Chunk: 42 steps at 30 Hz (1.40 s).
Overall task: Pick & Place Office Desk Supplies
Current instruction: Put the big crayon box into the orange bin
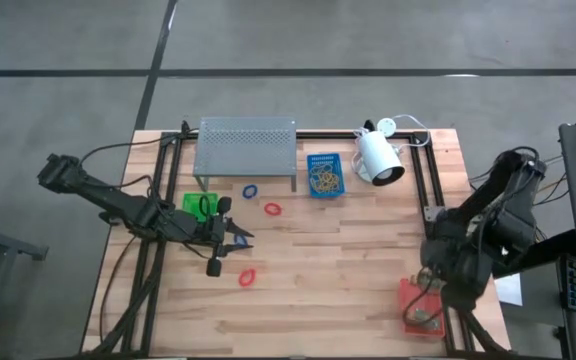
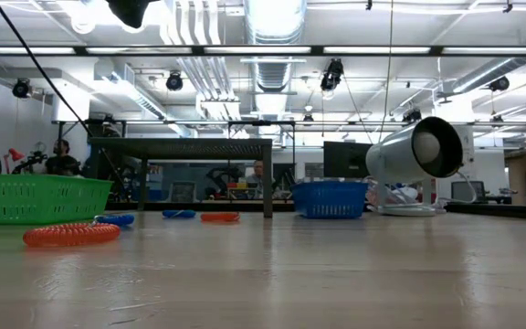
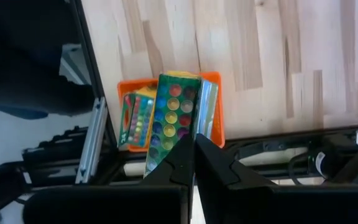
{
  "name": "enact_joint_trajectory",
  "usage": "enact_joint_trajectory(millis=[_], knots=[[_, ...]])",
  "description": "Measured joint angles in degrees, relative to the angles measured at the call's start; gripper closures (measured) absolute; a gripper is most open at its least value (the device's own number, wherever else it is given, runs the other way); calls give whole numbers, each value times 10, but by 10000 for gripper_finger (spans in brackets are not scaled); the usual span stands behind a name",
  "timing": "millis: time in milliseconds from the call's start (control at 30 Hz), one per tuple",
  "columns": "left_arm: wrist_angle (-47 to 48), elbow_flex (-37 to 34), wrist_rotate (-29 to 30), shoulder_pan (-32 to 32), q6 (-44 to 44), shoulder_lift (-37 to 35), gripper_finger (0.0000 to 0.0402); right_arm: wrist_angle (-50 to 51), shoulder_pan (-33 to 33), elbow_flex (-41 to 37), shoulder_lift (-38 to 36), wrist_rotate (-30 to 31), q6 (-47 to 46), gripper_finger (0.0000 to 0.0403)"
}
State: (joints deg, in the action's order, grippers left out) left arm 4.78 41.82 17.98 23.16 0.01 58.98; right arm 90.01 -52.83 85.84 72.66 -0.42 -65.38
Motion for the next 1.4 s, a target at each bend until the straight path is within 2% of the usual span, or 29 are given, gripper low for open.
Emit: enact_joint_trajectory(millis=[467, 1400], knots=[[0, 0, 0, 0, 0, 0, 285, -14, -76, -9, 64, 4, -13, 395], [15, 0, 0, 0, -1, 0, 285, -219, -84, -224, 15, 4, -20, 395]])
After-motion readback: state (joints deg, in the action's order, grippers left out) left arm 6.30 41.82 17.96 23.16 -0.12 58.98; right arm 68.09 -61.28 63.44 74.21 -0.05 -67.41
